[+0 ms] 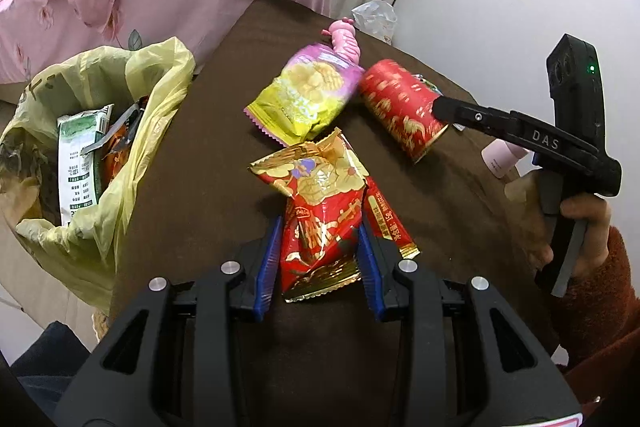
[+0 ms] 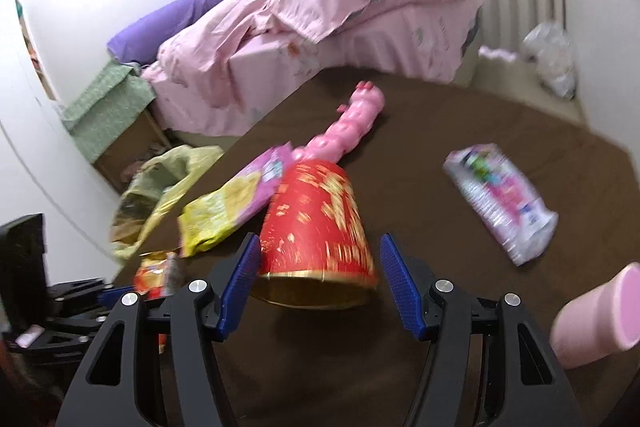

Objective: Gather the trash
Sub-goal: 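Grasp the red-gold candy wrapper with the left tool and lift it, then grasp the red paper cup with the right tool while the left tool holds the candy wrapper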

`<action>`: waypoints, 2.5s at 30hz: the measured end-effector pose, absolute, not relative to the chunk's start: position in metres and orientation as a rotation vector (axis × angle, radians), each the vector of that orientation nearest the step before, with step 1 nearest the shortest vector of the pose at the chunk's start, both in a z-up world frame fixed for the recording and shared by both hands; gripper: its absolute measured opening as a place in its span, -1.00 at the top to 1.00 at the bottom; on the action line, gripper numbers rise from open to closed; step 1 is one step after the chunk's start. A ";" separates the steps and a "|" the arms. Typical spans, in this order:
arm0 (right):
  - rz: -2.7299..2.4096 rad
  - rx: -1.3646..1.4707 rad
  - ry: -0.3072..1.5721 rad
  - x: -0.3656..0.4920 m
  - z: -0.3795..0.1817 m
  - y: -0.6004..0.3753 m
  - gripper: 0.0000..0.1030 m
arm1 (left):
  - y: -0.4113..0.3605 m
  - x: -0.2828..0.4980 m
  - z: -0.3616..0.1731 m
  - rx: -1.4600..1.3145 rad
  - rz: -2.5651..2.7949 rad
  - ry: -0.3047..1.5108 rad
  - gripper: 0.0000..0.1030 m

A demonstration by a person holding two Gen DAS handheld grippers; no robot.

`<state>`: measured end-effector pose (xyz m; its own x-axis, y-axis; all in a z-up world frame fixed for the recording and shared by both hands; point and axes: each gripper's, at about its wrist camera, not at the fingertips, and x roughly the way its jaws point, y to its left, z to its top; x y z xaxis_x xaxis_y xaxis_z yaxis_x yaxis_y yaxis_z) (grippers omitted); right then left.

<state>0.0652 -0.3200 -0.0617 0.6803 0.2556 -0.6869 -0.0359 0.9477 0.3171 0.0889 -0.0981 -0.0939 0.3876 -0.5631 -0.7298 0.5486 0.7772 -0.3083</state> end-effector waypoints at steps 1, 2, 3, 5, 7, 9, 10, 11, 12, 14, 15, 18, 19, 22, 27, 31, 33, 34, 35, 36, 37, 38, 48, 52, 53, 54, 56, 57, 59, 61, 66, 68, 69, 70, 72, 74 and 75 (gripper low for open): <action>0.161 0.274 0.805 0.064 -0.060 -0.318 -0.14 | -0.098 0.089 -0.094 -0.016 -0.706 0.935 0.34; 0.167 0.238 0.804 0.062 -0.058 -0.312 -0.14 | -0.099 0.088 -0.094 -0.017 -0.705 0.935 0.34; 0.172 0.220 0.805 0.060 -0.057 -0.309 -0.14 | -0.098 0.088 -0.094 -0.020 -0.705 0.936 0.34; 0.173 0.196 0.804 0.057 -0.056 -0.306 -0.12 | -0.098 0.088 -0.094 -0.025 -0.704 0.936 0.33; 0.175 0.182 0.799 0.053 -0.055 -0.304 -0.09 | -0.098 0.088 -0.094 -0.027 -0.704 0.936 0.31; 0.174 0.193 0.792 0.046 -0.054 -0.307 -0.04 | -0.098 0.088 -0.094 -0.029 -0.703 0.936 0.31; 0.171 0.204 0.784 0.042 -0.052 -0.310 0.13 | -0.098 0.088 -0.094 -0.030 -0.701 0.936 0.31; 0.167 0.208 0.781 0.040 -0.051 -0.311 0.20 | -0.098 0.088 -0.093 -0.031 -0.698 0.936 0.31; 0.157 0.208 0.778 0.035 -0.048 -0.314 0.24 | -0.098 0.087 -0.093 -0.031 -0.696 0.935 0.31; 0.147 0.204 0.774 0.029 -0.044 -0.317 0.50 | -0.098 0.086 -0.093 -0.028 -0.691 0.933 0.30; 0.144 0.203 0.774 0.027 -0.042 -0.319 0.50 | -0.099 0.085 -0.093 -0.025 -0.688 0.932 0.30; 0.133 0.193 0.776 0.015 -0.039 -0.323 0.50 | -0.100 0.081 -0.093 -0.030 -0.700 0.945 0.28; 0.130 0.192 0.774 0.013 -0.039 -0.325 0.50 | -0.101 0.079 -0.092 -0.040 -0.720 0.956 0.24; 0.105 0.200 0.747 0.003 -0.039 -0.331 0.50 | -0.102 0.071 -0.088 -0.053 -0.763 0.971 0.20; 0.110 0.233 0.698 -0.001 -0.042 -0.339 -0.03 | -0.100 0.063 -0.068 -0.035 -0.744 0.916 0.15; 0.142 0.241 0.694 0.015 -0.046 -0.336 -0.25 | -0.096 0.063 -0.057 -0.040 -0.696 0.883 0.10; 0.129 0.191 0.685 0.026 -0.044 -0.326 -0.25 | -0.096 0.065 -0.057 -0.046 -0.687 0.887 0.10; 0.119 0.160 0.686 0.033 -0.044 -0.321 -0.25 | -0.096 0.065 -0.057 -0.043 -0.682 0.891 0.10; 0.115 0.143 0.687 0.037 -0.045 -0.317 -0.25 | -0.097 0.065 -0.058 -0.039 -0.680 0.895 0.10; 0.111 0.128 0.686 0.043 -0.046 -0.313 -0.25 | -0.098 0.065 -0.060 -0.034 -0.677 0.905 0.10; 0.098 0.108 0.680 0.052 -0.048 -0.309 -0.25 | -0.098 0.065 -0.061 -0.032 -0.676 0.910 0.10; 0.090 0.096 0.677 0.057 -0.050 -0.307 -0.25 | -0.097 0.065 -0.061 -0.031 -0.675 0.915 0.10; 0.106 0.170 0.722 0.061 -0.066 -0.318 -0.12 | -0.084 0.068 -0.068 -0.064 -0.657 0.933 0.10; 0.099 0.163 0.692 0.033 -0.046 -0.325 -0.07 | -0.091 0.066 -0.069 -0.061 -0.700 0.949 0.10; 0.094 0.153 0.686 0.027 -0.043 -0.325 -0.07 | -0.095 0.066 -0.069 -0.056 -0.717 0.958 0.10; 0.088 0.141 0.675 0.018 -0.037 -0.326 -0.07 | -0.098 0.067 -0.069 -0.051 -0.727 0.963 0.10; 0.083 0.142 0.665 0.006 -0.030 -0.330 -0.07 | -0.106 0.069 -0.069 -0.036 -0.745 0.972 0.10; 0.081 0.147 0.665 0.001 -0.028 -0.332 -0.07 | -0.111 0.072 -0.070 -0.026 -0.750 0.976 0.10; 0.074 0.157 0.665 -0.010 -0.022 -0.337 -0.07 | -0.118 0.078 -0.071 -0.016 -0.754 0.983 0.10; 0.066 0.157 0.662 -0.018 -0.019 -0.341 -0.07 | -0.125 0.086 -0.073 -0.017 -0.746 0.999 0.10; 0.052 0.165 0.678 -0.030 -0.020 -0.348 -0.07 | -0.132 0.102 -0.082 -0.056 -0.713 1.077 0.29; 0.049 0.173 0.678 -0.035 -0.020 -0.349 -0.07 | -0.131 0.102 -0.083 -0.066 -0.715 1.086 0.59; 0.052 0.176 0.677 -0.036 -0.019 -0.349 -0.07 | -0.131 0.101 -0.082 -0.066 -0.713 1.082 0.67; 0.056 0.178 0.674 -0.038 -0.019 -0.349 -0.07 | -0.129 0.099 -0.080 -0.065 -0.712 1.072 0.69; 0.064 0.169 0.667 -0.042 -0.016 -0.346 -0.07 | -0.126 0.093 -0.075 -0.064 -0.716 1.048 0.71; 0.070 0.160 0.661 -0.043 -0.013 -0.344 -0.07 | -0.122 0.089 -0.067 -0.064 -0.715 1.016 0.71; 0.073 0.157 0.658 -0.043 -0.012 -0.342 -0.07 | -0.119 0.087 -0.063 -0.064 -0.711 1.001 0.71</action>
<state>-0.0434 -0.3420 -0.0120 0.7893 0.1175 -0.6027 -0.0182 0.9856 0.1684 0.0874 -0.1189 -0.0628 0.3361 -0.5730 -0.7475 0.5169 0.7757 -0.3622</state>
